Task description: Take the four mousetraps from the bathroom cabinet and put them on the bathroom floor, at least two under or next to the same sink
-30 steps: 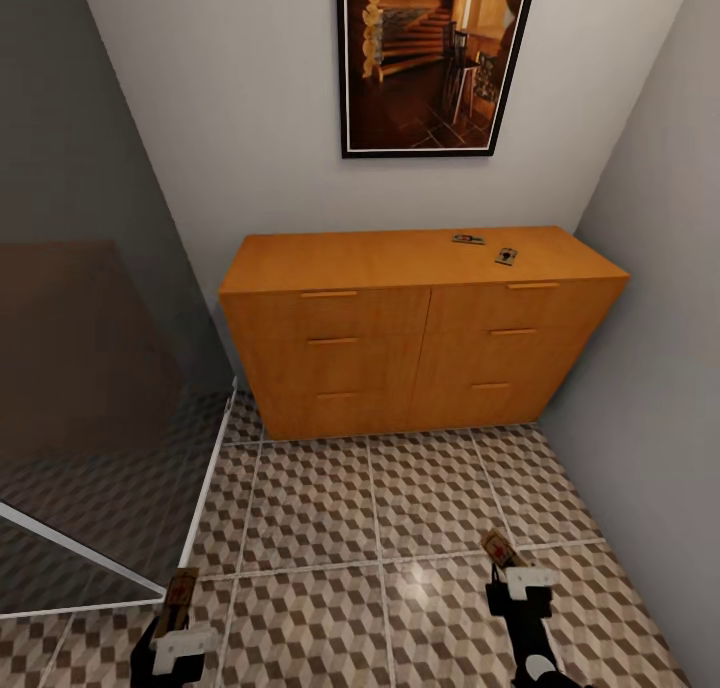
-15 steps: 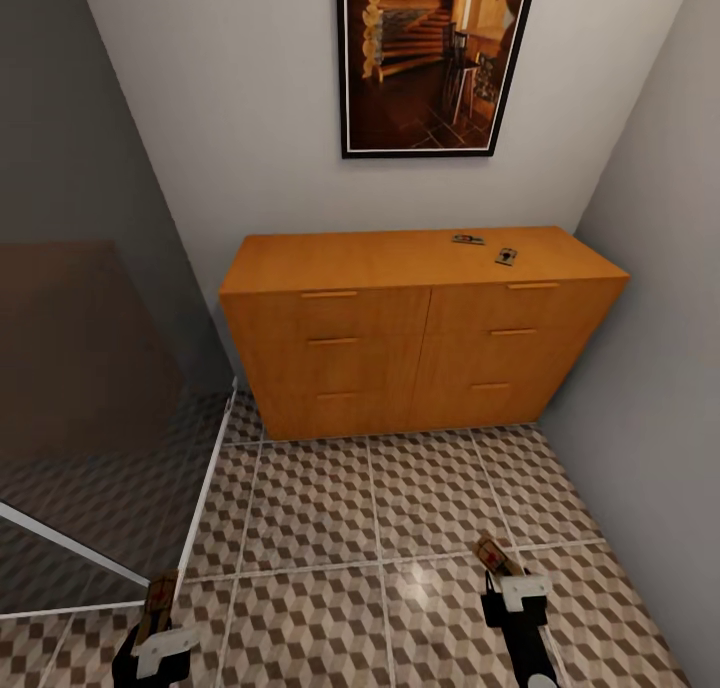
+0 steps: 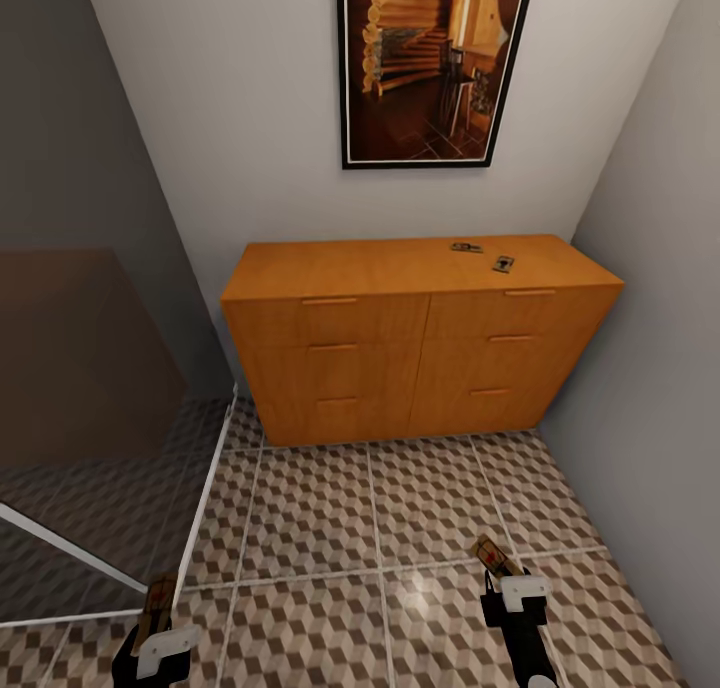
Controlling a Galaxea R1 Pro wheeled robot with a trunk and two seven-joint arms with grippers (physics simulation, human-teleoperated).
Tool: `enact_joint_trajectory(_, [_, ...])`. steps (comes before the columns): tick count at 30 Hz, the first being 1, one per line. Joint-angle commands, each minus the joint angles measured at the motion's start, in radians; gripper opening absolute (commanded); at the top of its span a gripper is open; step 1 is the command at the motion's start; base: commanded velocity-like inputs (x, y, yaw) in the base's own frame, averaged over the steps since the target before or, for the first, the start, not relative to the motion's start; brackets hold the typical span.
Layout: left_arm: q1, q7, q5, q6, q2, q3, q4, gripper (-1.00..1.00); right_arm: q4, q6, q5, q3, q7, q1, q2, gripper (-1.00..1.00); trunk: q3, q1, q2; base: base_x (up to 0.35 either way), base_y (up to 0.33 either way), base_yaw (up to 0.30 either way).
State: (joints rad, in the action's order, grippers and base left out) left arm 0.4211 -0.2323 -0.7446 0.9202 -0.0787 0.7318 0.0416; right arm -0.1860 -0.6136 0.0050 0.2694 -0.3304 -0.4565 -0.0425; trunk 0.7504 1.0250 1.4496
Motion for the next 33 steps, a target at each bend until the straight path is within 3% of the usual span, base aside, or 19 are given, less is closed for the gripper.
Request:
enact_joint_trajectory(1, [0.001,-0.01,0.004,0.002,0.0,0.008,0.002,-1.0,0.0,0.0,0.001,0.008,-0.009,-0.001,0.0,-1.0,-0.001,0.0,0.0,0.0,0.0,0.0])
enact_joint_trajectory(24, [0.001,-0.009,0.004,0.002,0.003,0.009,0.002,-1.0,0.0,-0.002,0.001,0.008,-0.009,-0.001,0.0,-1.0,-0.039,0.0,0.0,0.0,0.0,0.0])
enact_joint_trajectory(33, [0.001,-0.007,0.004,0.002,0.004,0.009,0.001,-1.0,0.0,-0.001,0.001,0.008,-0.009,-0.001,0.0,-1.0,-0.041,0.0,0.0,0.0,0.0,0.0])
